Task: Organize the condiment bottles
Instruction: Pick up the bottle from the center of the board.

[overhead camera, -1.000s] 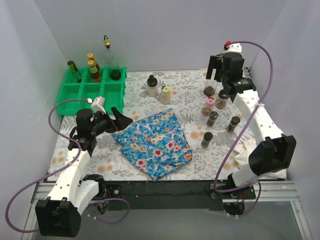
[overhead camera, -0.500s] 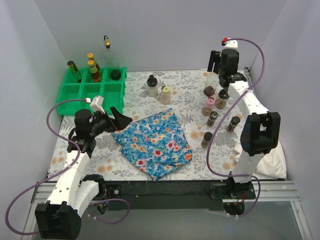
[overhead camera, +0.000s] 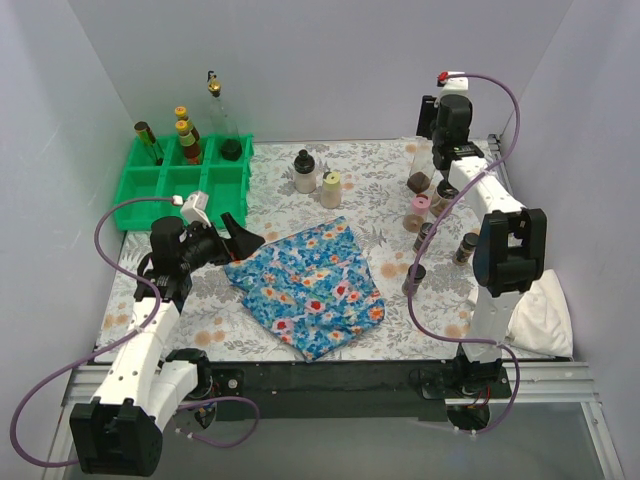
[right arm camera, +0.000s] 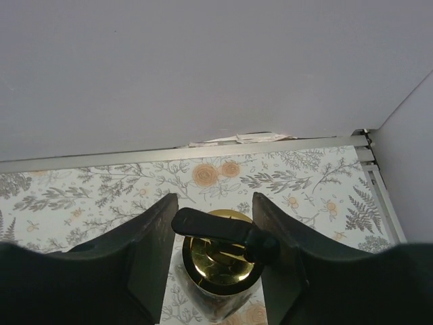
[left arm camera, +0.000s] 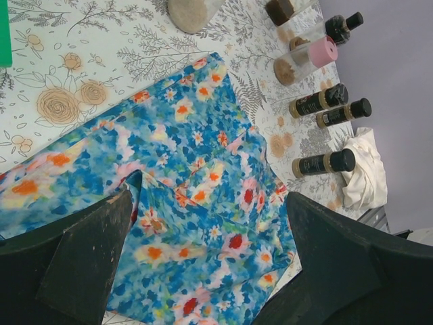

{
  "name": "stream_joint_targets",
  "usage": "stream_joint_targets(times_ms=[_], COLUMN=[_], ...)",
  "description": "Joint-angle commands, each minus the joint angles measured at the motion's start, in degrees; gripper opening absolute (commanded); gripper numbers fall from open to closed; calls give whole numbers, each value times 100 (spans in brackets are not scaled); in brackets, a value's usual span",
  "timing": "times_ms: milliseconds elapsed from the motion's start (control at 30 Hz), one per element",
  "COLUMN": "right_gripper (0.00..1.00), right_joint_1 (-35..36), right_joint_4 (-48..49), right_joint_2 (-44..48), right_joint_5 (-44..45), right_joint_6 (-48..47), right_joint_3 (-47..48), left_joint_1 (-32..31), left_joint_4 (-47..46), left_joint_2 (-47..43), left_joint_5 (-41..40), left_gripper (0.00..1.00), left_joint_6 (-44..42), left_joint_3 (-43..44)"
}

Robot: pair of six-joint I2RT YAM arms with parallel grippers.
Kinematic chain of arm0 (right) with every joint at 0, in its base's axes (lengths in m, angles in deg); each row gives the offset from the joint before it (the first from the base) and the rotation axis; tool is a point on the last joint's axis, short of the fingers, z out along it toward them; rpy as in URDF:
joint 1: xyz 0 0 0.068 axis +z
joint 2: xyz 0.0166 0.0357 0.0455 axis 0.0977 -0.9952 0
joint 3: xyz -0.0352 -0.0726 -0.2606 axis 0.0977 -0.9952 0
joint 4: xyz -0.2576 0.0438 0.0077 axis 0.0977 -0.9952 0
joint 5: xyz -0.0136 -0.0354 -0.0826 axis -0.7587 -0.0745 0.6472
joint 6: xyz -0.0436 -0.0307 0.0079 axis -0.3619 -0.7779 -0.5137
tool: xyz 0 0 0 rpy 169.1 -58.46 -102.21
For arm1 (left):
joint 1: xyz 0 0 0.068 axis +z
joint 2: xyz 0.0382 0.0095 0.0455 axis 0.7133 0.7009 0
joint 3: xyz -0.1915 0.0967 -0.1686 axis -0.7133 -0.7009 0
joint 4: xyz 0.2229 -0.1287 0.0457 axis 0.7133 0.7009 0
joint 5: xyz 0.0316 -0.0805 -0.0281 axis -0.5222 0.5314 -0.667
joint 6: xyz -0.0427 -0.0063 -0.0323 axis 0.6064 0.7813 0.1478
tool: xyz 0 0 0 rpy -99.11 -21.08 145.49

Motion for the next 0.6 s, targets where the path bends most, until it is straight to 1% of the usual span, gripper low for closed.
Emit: stream_joint_targets(times_ms=[0, 33, 100, 133, 200, 233, 267, 333, 367, 433, 467, 500, 567], right_gripper=[51, 42, 34, 24, 16, 3, 1, 1, 1, 1, 1, 1, 1], right_joint_1=[-14, -14, -23, -14, -14, -14, -14, -23, -5, -5, 12, 47, 144], right_joint_4=[767, 802, 872, 916, 934, 934, 934, 934, 943, 934, 934, 926, 838], right_joint_2=[153, 188, 232, 276, 329, 372, 416, 583, 636, 864, 943, 1005, 1225], right_joint_5=[62, 45, -95, -183, -761, -1016, -1445, -1581, -1746, -1783, -1844, -1888, -2142], right_joint_6=[-156, -165, -165, -165, -454, -507, -516, -464, -420, -289, -253, -227, -226], right_joint_3=[-117, -179, -223, -232, -188, -153, -127, -100, -100, -91, -91, -100, -118], left_joint_1=[8, 8, 17, 17, 34, 61, 165, 202, 202, 202, 202, 202, 202], left_joint_4=[65, 65, 92, 100, 135, 153, 205, 346, 329, 198, 258, 389, 705], left_joint_2=[38, 38, 38, 38, 29, 160, 274, 503, 504, 469, 504, 539, 574], left_joint_5=[10, 18, 1, -17, -70, -61, -9, -52, -9, 123, 54, -251, -534], left_gripper=[98, 98, 98, 98, 98, 98, 98, 98, 98, 98, 98, 98, 98], left_joint_6=[-116, -124, -133, -142, -142, -107, -11, 452, 647, 1033, 1062, 1062, 1071], left_joint_3=[236, 236, 245, 253, 271, 297, 332, 735, 911, 1245, 1377, 1692, 1887])
